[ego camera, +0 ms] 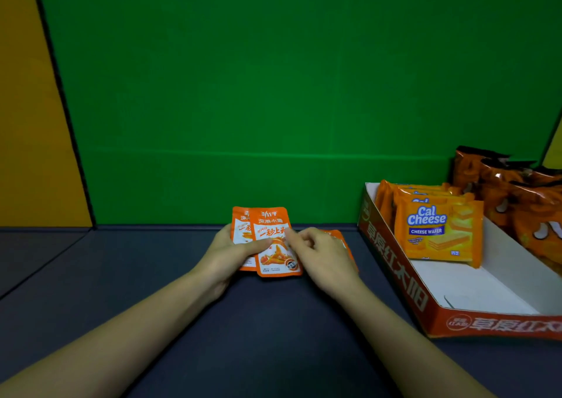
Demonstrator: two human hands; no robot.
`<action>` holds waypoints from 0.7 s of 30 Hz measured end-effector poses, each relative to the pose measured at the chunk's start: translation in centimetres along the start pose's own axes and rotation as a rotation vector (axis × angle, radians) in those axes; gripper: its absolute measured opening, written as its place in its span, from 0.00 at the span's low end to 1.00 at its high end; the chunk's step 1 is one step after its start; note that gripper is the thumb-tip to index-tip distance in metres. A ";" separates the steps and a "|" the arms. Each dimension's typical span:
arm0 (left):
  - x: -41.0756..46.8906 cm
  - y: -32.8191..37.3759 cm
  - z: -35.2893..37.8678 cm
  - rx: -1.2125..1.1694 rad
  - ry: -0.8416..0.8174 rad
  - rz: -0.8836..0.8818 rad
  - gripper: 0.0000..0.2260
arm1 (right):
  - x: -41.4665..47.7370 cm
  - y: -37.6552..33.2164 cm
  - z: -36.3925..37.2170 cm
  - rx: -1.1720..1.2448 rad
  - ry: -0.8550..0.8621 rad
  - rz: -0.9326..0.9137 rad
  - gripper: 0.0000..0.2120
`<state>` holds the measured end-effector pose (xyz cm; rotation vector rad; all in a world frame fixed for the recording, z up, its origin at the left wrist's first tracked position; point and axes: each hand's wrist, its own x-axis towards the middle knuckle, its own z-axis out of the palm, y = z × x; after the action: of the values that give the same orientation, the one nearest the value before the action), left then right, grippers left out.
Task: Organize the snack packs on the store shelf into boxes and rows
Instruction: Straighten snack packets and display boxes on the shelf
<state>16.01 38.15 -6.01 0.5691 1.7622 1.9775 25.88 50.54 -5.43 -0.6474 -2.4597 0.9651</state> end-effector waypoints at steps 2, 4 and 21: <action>0.0 -0.1 0.1 -0.001 -0.002 0.012 0.13 | 0.6 0.1 0.7 0.074 0.026 0.045 0.13; 0.2 -0.2 0.1 0.020 -0.007 0.017 0.11 | 1.2 0.5 0.7 0.172 0.017 0.085 0.09; 2.3 -1.7 0.5 1.102 0.240 0.128 0.13 | 1.6 2.8 -0.6 -0.182 0.230 0.160 0.08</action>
<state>14.46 39.99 -7.61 0.7826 2.9681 0.9879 25.63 53.56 -6.65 -0.9718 -2.3334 0.6839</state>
